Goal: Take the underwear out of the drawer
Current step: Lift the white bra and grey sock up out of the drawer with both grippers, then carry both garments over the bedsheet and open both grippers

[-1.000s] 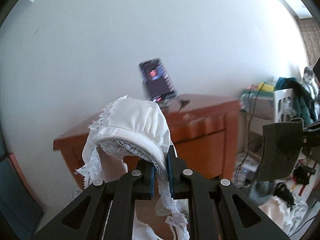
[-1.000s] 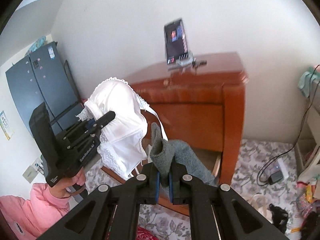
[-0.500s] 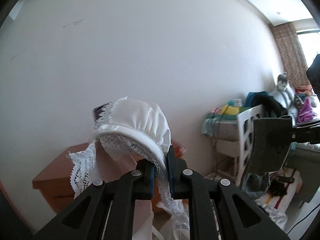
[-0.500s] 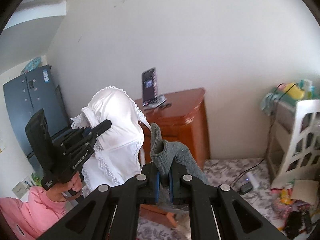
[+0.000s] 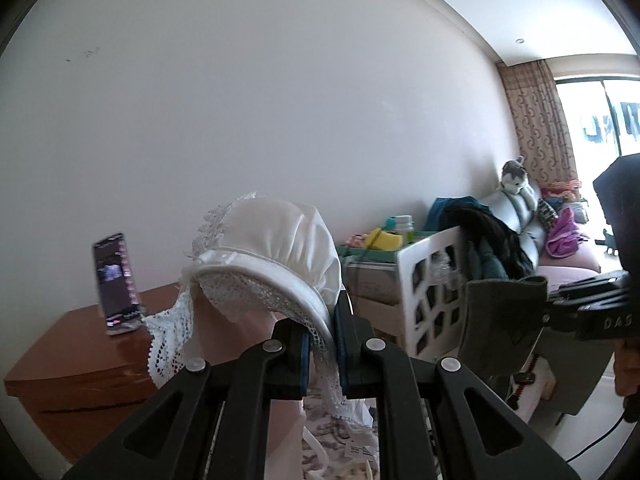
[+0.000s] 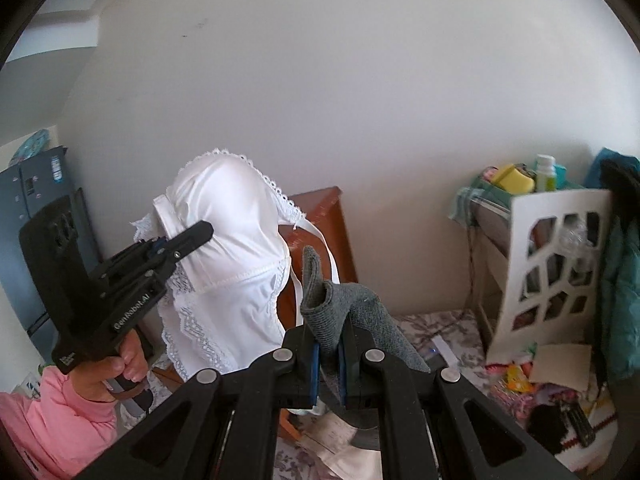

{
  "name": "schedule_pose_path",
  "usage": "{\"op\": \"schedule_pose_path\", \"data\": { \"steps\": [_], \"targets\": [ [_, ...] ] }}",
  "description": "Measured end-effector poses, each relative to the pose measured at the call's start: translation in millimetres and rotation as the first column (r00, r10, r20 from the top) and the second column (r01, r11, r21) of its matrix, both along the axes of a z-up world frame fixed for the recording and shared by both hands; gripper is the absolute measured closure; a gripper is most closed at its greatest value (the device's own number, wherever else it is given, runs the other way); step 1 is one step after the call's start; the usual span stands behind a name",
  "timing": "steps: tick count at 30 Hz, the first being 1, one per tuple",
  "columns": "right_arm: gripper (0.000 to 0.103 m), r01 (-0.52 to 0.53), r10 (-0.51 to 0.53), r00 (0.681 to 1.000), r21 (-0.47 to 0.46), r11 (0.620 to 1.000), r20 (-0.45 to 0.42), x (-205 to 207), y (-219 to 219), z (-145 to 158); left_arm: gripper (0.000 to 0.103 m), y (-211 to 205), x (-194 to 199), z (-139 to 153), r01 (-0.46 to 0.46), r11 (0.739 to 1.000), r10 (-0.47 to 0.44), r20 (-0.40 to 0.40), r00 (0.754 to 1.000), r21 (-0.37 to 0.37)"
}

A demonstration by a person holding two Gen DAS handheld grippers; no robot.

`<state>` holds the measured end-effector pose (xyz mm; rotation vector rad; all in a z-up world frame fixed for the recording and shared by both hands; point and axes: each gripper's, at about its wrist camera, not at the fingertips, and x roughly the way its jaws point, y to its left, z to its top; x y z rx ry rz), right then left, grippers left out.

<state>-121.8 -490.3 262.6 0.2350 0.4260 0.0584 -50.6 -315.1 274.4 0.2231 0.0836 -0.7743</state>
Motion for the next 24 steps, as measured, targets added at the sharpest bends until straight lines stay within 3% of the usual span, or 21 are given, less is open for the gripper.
{"op": "schedule_pose_path", "data": {
  "steps": [12, 24],
  "targets": [
    [0.096, 0.078, -0.075, 0.991, 0.025, 0.997, -0.109, -7.9, -45.4, -39.3, 0.092, -60.6, 3.4, -38.1, 0.069, 0.996, -0.064, -0.075, 0.995, 0.062],
    [0.096, 0.155, -0.132, 0.953, 0.065, 0.986, -0.274, 19.7, -82.3, -106.5, 0.092, -100.1, 35.6, -104.6, 0.088, 0.989, -0.058, -0.232, 0.971, 0.118]
  ]
}}
